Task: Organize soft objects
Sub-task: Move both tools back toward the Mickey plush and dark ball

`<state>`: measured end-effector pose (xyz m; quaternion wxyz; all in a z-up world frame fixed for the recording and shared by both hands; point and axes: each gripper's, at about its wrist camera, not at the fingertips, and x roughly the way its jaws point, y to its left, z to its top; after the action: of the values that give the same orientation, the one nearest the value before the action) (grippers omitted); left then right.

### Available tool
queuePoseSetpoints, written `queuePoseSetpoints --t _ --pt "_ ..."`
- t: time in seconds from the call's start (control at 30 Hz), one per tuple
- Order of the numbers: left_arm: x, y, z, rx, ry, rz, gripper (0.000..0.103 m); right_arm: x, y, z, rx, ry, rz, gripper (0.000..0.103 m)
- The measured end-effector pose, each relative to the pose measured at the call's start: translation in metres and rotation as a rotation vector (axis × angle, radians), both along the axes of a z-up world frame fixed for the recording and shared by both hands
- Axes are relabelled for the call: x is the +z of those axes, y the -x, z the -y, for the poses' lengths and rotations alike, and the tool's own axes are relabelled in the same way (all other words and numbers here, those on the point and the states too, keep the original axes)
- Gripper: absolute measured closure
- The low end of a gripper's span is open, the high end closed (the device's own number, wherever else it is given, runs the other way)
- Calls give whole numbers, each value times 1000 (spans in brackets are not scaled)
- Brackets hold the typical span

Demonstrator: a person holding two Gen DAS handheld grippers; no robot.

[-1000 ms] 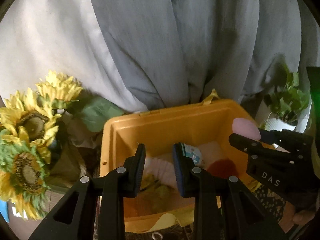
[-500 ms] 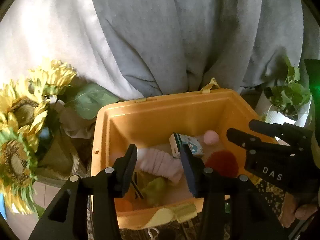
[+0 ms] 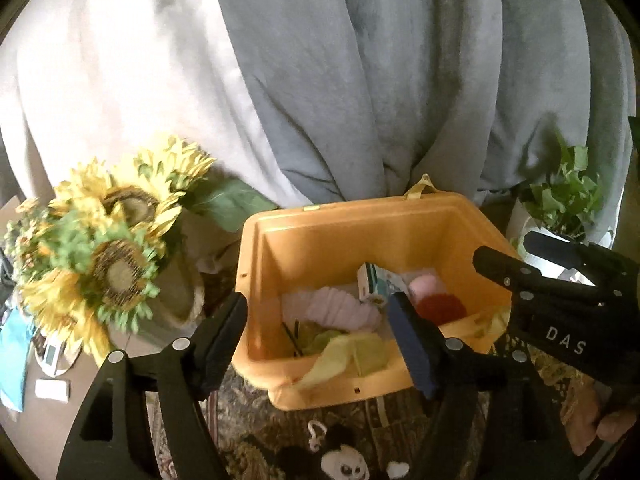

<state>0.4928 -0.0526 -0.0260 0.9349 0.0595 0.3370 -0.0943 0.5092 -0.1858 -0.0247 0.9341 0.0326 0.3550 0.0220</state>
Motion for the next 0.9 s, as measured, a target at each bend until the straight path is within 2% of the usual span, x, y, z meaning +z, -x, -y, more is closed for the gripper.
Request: queuePoseSetpoints --t 0.13,0.4,0.6,0.9 --pt "2 20 -4 32 -1 8 23 3 17 -2 12 -4 13 36" --pt "-7 45 -9 58 20 -21 22 -4 41 -6 30 -28 4 31" --pt "-24 54 -13 56 29 -84 22 -16 53 -9 37 -32 -11 31" --pt "-61 60 -15 54 52 -215 22 -48 62 -9 33 -37 -96 31"
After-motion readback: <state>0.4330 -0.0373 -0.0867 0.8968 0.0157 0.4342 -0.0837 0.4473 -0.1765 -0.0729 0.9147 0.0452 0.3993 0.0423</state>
